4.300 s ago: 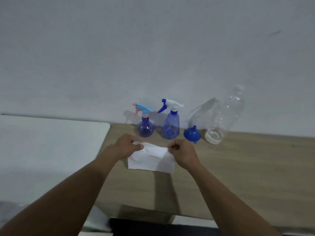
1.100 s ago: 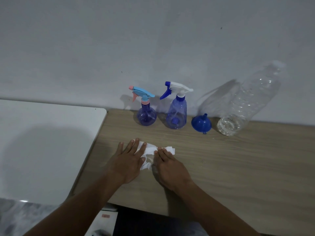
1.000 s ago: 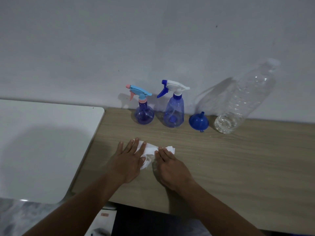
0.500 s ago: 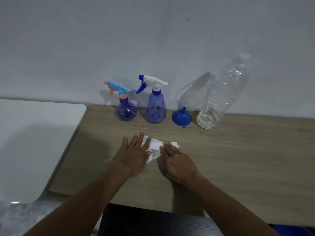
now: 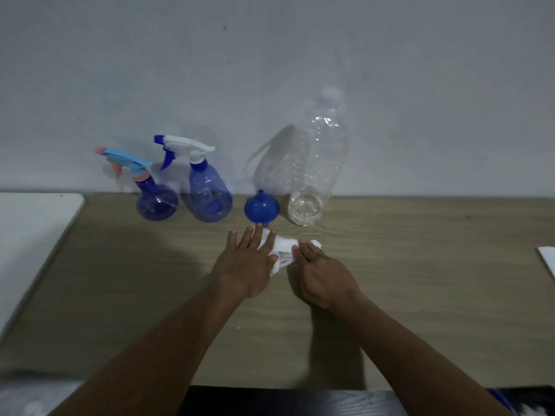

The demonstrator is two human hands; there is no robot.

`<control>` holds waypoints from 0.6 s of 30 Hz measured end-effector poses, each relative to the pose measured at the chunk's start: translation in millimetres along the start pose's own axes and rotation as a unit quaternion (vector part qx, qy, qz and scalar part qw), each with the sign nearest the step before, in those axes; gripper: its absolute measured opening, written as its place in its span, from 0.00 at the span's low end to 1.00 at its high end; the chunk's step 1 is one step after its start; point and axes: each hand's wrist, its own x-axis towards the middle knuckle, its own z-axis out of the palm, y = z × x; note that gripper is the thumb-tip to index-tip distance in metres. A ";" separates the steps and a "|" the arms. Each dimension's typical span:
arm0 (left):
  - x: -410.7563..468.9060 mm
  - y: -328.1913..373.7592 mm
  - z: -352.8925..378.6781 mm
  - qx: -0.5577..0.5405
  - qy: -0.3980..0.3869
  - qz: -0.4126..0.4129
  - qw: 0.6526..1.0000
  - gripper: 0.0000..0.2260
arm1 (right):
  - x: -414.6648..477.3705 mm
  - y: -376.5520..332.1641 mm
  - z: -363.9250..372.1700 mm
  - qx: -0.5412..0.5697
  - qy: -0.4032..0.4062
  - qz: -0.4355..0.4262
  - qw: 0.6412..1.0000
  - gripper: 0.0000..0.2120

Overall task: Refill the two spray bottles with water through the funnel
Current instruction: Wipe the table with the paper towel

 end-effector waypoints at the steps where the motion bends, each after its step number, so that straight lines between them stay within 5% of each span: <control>1: 2.2 8.9 0.3 -0.001 0.001 0.000 1.000 0.28 | -6.3 7.4 -2.4 0.014 0.008 0.012 1.000 0.28; 9: -9.9 38.9 3.6 -0.018 -0.016 -0.041 0.999 0.27 | -39.3 31.0 -14.2 0.107 0.009 0.053 0.993 0.34; 13: -13.0 41.0 4.2 -0.019 -0.009 -0.049 0.999 0.28 | -29.8 20.6 -16.9 0.153 0.025 0.108 0.982 0.29; 18: -14.3 39.7 10.8 -0.031 0.006 -0.050 0.998 0.28 | -29.0 3.6 9.1 0.158 -0.028 0.142 0.977 0.35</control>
